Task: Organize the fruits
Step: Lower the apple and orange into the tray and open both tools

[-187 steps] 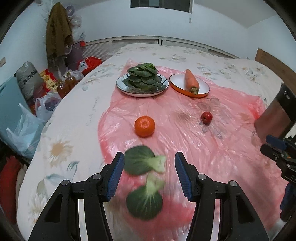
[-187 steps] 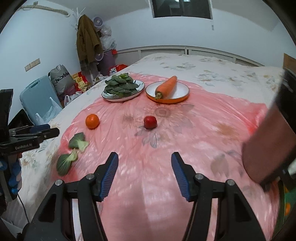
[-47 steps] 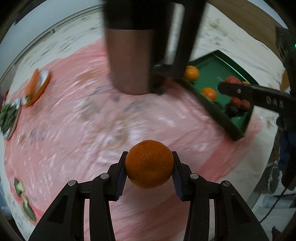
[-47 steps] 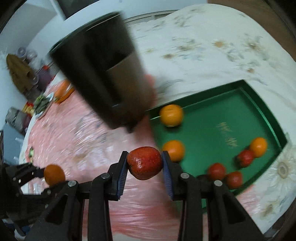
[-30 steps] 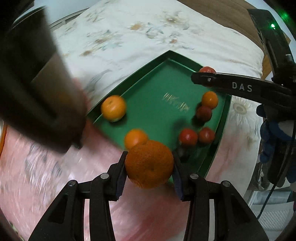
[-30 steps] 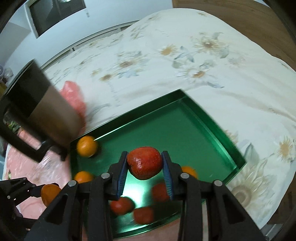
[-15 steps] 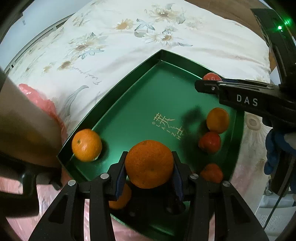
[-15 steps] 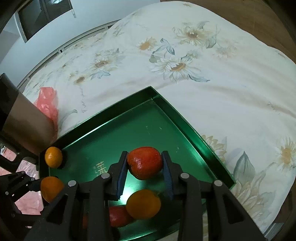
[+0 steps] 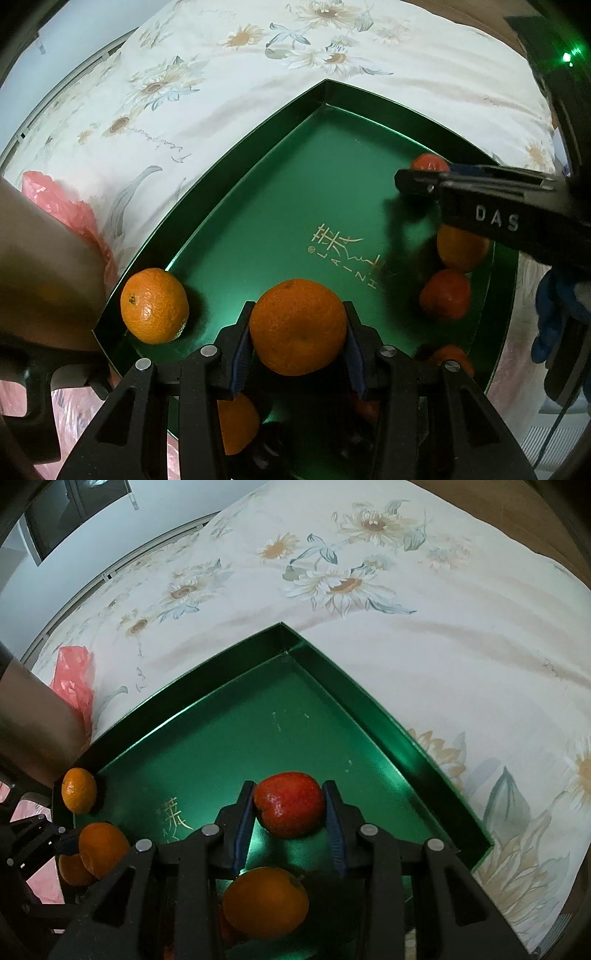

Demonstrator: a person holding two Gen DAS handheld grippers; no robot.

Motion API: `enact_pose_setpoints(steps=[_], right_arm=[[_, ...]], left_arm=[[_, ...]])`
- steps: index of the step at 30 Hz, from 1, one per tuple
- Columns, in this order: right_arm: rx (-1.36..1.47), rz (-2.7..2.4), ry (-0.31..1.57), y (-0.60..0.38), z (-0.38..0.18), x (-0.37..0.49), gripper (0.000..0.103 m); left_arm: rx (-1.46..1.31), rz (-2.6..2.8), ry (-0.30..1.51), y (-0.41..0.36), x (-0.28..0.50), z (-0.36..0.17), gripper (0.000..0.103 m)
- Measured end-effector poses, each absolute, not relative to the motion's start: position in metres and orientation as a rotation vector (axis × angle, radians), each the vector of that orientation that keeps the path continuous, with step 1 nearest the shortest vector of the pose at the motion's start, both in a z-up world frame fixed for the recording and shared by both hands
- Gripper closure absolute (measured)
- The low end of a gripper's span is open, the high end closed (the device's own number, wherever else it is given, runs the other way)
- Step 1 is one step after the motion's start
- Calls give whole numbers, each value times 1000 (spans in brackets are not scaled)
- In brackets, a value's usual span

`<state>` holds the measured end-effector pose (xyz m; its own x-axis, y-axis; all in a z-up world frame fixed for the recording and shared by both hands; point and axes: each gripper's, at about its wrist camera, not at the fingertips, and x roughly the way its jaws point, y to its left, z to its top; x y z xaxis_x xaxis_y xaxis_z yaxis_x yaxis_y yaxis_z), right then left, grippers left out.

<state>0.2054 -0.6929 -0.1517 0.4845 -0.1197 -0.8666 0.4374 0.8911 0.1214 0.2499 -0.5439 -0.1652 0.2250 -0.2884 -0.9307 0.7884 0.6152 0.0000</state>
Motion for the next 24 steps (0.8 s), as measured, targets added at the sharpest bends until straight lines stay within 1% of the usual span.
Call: enact_pose_setpoints(steps=[11,12,13,14,15,17,20,24], right_arm=[[308,-368,1021,-685,-154,202,67],[306,-370,1022,-684,-154,202,61],[306,-370,1022,-684,-153,201,51],[306,-371,1023,-683,-153,201,34],[300,-375,1023,-681,-153,200,30],[296,-375,1023,-679,-152,199,30],[286,-378,1023,-676,-151,196,28],[275,-389,1010,-671,-145,192,19]], left_arm=[[541,-790,1103,-542,248,-166,64],[540,-790,1104,-541,248,-166,64],[542,-788,1103,-540,247,-166,64],[543,-788,1102,-540,247,-166,63],[543,-788,1098,-540,247,-164,63],[539,-791,1085,-538,246,-161,62],[529,-795,1064,-535,243,-155,56],[511,-804,1049,-527,238,-148,54]])
